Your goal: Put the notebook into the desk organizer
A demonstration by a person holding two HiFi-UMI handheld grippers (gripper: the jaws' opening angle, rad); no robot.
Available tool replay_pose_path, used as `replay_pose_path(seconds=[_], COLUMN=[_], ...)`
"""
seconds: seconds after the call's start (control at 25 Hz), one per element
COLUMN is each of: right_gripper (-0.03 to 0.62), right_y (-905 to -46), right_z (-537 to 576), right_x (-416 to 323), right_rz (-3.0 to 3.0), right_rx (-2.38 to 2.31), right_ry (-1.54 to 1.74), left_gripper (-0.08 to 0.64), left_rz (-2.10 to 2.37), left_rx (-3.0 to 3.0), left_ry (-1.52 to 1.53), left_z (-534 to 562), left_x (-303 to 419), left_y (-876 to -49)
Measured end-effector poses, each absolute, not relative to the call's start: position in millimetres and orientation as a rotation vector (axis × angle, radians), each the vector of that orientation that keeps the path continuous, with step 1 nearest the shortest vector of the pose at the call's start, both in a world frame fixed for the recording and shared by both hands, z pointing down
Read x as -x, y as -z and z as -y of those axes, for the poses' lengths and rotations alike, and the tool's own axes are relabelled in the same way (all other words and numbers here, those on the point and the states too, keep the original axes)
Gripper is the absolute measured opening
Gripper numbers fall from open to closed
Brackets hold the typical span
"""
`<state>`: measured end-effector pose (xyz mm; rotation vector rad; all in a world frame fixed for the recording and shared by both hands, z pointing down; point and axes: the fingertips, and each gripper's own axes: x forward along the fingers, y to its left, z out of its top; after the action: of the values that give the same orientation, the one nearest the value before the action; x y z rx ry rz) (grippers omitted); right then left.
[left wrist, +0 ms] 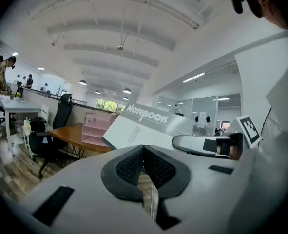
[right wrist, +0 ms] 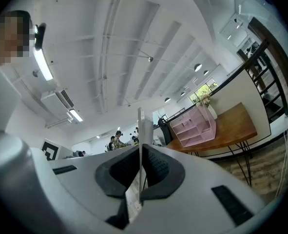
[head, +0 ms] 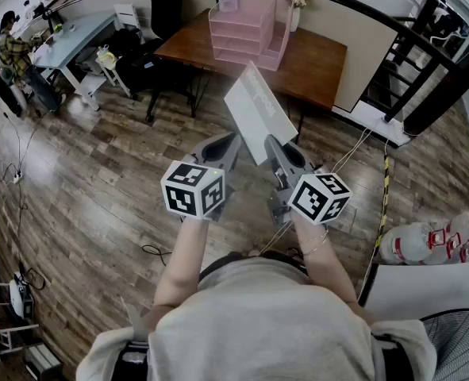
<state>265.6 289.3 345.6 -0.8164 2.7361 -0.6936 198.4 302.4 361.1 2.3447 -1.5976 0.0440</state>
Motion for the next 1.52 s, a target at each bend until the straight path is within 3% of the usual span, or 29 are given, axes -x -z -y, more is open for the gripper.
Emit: replay_pose_path(seconds=[1.12,1.52], right_gripper=[0.020,0.020], right_y=[-381.0,-389.8], right_z=[-279.9,-230.0], right_x=[-284.4,-249.1], right_rz=[-2.671,-2.644], right_rx=[0.768,0.788], right_ry=[0.853,0.869], left_gripper=[0.012,0.012], left_rz=[1.649,1.656], left_rx=[-2.350,-2.298], left_ry=[0.002,-0.046], left_z=[-291.2,-247.1], left_x=[-218.7,-177.3], left_y=[-375.1,-397.1])
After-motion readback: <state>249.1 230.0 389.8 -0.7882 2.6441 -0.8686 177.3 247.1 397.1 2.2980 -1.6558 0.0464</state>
